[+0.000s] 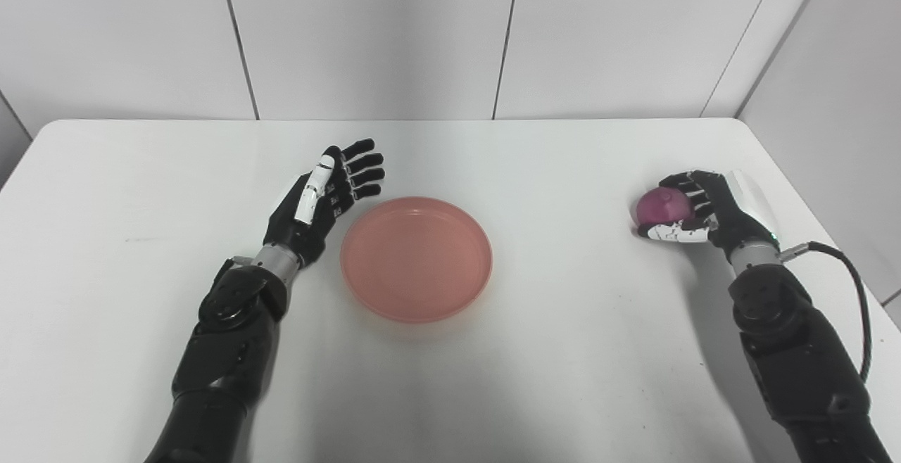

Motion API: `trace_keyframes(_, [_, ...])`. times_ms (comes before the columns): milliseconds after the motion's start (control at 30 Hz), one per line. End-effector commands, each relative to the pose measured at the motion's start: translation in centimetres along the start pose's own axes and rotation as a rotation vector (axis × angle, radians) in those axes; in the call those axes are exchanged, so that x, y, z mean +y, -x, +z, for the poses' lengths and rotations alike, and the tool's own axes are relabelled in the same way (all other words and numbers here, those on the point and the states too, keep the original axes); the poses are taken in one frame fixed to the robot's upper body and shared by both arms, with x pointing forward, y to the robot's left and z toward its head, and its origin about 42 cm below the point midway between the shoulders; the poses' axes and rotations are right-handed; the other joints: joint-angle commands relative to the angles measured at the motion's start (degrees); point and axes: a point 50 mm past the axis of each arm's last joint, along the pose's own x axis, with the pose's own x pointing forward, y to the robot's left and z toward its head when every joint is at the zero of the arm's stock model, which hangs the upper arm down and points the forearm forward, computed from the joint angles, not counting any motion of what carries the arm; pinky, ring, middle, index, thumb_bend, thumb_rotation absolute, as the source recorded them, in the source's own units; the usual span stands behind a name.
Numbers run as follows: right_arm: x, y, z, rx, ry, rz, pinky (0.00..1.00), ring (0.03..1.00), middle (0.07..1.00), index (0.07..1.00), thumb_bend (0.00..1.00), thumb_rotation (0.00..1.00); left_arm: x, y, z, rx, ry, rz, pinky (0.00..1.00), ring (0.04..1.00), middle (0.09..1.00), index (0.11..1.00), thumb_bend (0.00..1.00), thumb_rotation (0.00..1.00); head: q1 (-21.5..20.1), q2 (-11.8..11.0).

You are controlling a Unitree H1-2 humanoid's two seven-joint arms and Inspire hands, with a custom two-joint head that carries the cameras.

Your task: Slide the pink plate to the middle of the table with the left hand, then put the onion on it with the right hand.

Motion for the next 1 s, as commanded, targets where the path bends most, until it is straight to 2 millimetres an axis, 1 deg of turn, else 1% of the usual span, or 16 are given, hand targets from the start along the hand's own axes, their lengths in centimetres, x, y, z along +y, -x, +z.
trace_keyframes(0, [-2.5, -0.8, 1.5, -0.07, 0.027, -0.07, 0.53, 0.567, 0.622, 0.625, 0.91, 0.17, 0.7, 1.0, -1.4, 0.05, 0.028, 0.02, 0.79, 0.815, 0.819, 0.798, 0.42, 1.0, 0.02, -0.07])
trace_keyframes(67, [-2.5, -0.8, 1.6, -0.071, 0.028, -0.07, 0.53, 0.556, 0.614, 0.618, 0.91, 0.17, 0.7, 1.0, -1.4, 0.052, 0.027, 0.026, 0.79, 0.815, 0.819, 0.798, 0.42, 1.0, 0.01, -0.02])
trace_keyframes(300, [-2.6, -0.7, 1.7, -0.082, 0.033, -0.068, 0.49, 0.522, 0.575, 0.564, 0.87, 0.06, 0.6, 1.1, -1.4, 0.05, 0.029, 0.023, 0.8, 0.815, 0.817, 0.794, 0.42, 1.0, 0.05, -0.02])
trace_keyframes(367, [-2.6, -0.7, 1.7, -0.088, 0.032, -0.069, 0.48, 0.519, 0.572, 0.56, 0.86, 0.05, 0.7, 1.0, -1.5, 0.053, 0.031, 0.023, 0.8, 0.815, 0.816, 0.793, 0.42, 1.0, 0.09, -0.06])
trace_keyframes(433, [-2.6, -0.6, 1.7, -0.099, 0.031, -0.074, 0.48, 0.513, 0.565, 0.552, 0.86, 0.02, 0.7, 1.0, -1.5, 0.053, 0.029, 0.018, 0.8, 0.819, 0.821, 0.798, 0.42, 1.0, 0.09, -0.06])
trace_keyframes(467, [-2.6, -0.6, 1.6, -0.1, 0.03, -0.076, 0.48, 0.514, 0.565, 0.521, 0.69, 0.08, 0.7, 1.0, -1.5, 0.054, 0.031, 0.02, 0.8, 0.82, 0.822, 0.799, 0.42, 1.0, 0.17, -0.1])
trace_keyframes(500, [-2.6, -0.6, 1.6, -0.099, 0.029, -0.076, 0.48, 0.514, 0.565, 0.501, 0.59, 0.11, 0.7, 1.0, -1.5, 0.055, 0.033, 0.022, 0.8, 0.82, 0.822, 0.799, 0.42, 1.0, 0.17, -0.1])
trace_keyframes(567, [-2.7, -0.6, 1.6, -0.104, 0.023, -0.08, 0.47, 0.515, 0.565, 0.491, 0.54, 0.13, 0.7, 1.0, -1.4, 0.054, 0.029, 0.029, 0.79, 0.816, 0.819, 0.796, 0.42, 1.0, 0.22, -0.11])
trace_keyframes(967, [-3.6, -0.1, 2.3, -0.13, -0.003, -0.132, 0.49, 0.524, 0.56, 0.487, 0.52, 0.13, 0.8, 1.0, -1.3, 0.051, 0.019, 0.019, 0.8, 0.816, 0.819, 0.798, 0.42, 1.0, 0.27, -0.04])
